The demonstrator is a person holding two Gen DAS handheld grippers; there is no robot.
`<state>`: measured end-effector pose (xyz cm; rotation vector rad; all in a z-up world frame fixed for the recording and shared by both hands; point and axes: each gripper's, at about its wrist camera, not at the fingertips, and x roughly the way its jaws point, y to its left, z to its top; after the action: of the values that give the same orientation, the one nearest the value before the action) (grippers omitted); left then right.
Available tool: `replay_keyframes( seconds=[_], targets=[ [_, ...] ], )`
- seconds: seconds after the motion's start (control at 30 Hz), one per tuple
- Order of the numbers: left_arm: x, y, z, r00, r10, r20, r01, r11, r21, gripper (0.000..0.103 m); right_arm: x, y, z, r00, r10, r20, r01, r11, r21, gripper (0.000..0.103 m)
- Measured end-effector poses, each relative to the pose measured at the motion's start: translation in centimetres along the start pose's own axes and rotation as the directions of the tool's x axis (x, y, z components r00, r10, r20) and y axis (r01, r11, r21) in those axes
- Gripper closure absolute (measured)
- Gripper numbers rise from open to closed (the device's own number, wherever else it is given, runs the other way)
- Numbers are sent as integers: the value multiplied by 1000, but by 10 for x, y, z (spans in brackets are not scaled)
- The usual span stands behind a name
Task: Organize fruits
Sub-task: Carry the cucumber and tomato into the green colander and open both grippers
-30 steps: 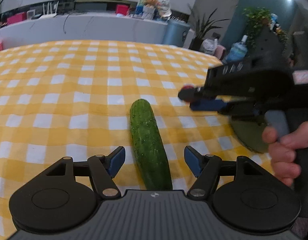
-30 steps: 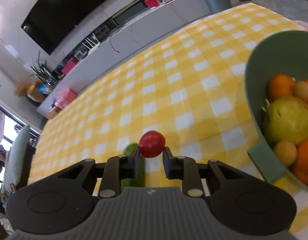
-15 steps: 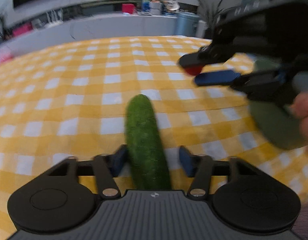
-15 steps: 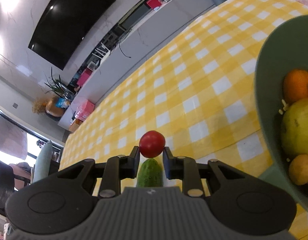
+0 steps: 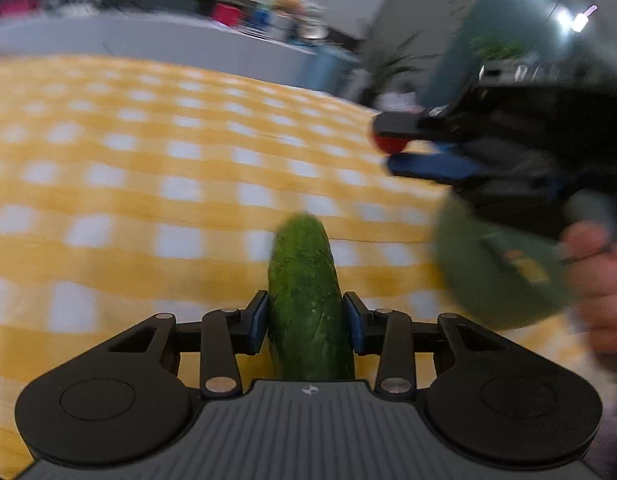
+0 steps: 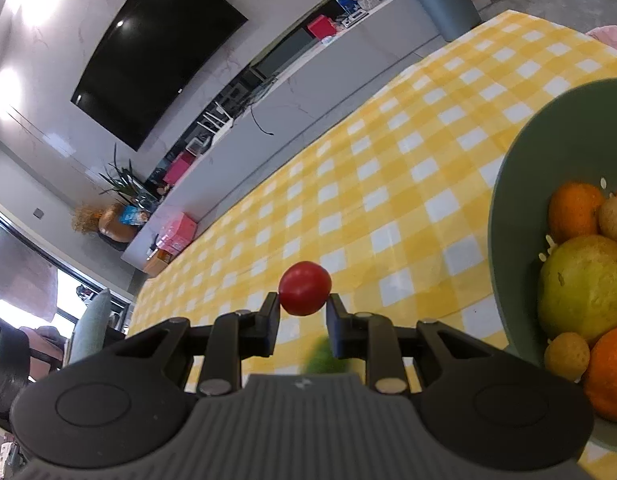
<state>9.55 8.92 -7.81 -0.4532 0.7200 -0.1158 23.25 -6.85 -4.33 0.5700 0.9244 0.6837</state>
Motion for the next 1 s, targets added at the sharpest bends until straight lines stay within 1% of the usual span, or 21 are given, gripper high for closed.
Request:
replay_keyframes(
  seconds=[0.03, 0.1, 0.13, 0.17, 0.2, 0.23, 0.3, 0.37, 0.4, 0.47, 0.53, 0.6, 0.67, 0.7, 0.83, 0.87, 0.93, 1.0],
  targets=[
    [-5, 4, -1, 998, -58, 24, 59, 998, -18, 61, -2, -1, 0, 1000, 3, 0, -3, 1000, 1, 82],
    [-12, 6, -2, 989, -140, 49, 142, 990, -22, 61, -5, -2, -1, 1000, 5, 3, -5, 1000, 3, 82],
    [-15, 5, -2, 983, -174, 60, 176, 984, -16, 61, -7, -3, -1, 1000, 4, 5, -4, 1000, 5, 82],
    [-15, 3, -2, 980, -188, 65, 189, 982, -5, 61, -9, -4, -1, 1000, 2, 7, -2, 1000, 6, 82],
    [-14, 0, 0, 981, -182, 59, 182, 983, 7, 61, -11, -5, -1, 1000, 0, 10, 0, 1000, 9, 82],
    [-10, -3, 0, 988, -152, 41, 151, 988, 17, 61, -12, -6, -1, 1000, -3, 13, 3, 1000, 14, 82],
    [0, -11, -1, 998, -66, -7, 66, 995, 77, 60, -15, -9, -1, 1000, -8, 18, 7, 1000, 29, 82],
    [3, -18, -5, 998, -53, -43, 58, 990, 128, 60, -17, -12, -2, 1000, -14, 19, 13, 999, 39, 82],
    [4, -22, -5, 997, -35, -62, 44, 986, 160, 60, -18, -12, -2, 1000, -17, 20, 17, 999, 42, 82],
    [11, -32, -8, 994, 13, -105, 13, 969, 247, 58, -19, -13, -3, 1000, -22, 21, 21, 999, 44, 82],
    [18, -41, -10, 994, 62, -93, -31, 951, 309, 53, -20, -13, -3, 999, -24, 22, 23, 999, 46, 82],
    [25, -50, -8, 990, 111, -84, -76, 935, 347, 53, -21, -14, -3, 999, -33, 20, 32, 998, 47, 82],
    [31, -56, -7, 987, 142, -74, -107, 929, 355, 58, -21, -15, -4, 999, -43, 13, 43, 998, 51, 82],
    [32, -57, -7, 987, 143, -74, -108, 930, 352, 61, -21, -16, -4, 999, -46, 10, 45, 998, 54, 82],
    [28, -51, -10, 990, 136, -46, -118, 954, 276, 61, -23, -18, -3, 999, -48, 10, 47, 997, 59, 82],
    [27, -47, -11, 992, 121, -36, -108, 962, 252, 61, -23, -18, -3, 999, -47, 10, 46, 997, 58, 82],
    [20, -38, -13, 998, 62, -9, -59, 978, 201, 61, -25, -19, -3, 999, -45, 10, 44, 997, 59, 82],
    [10, -33, -15, 1000, -1, 19, -3, 983, 183, 61, -27, -20, -3, 999, -40, 15, 39, 997, 61, 82]
  ],
)
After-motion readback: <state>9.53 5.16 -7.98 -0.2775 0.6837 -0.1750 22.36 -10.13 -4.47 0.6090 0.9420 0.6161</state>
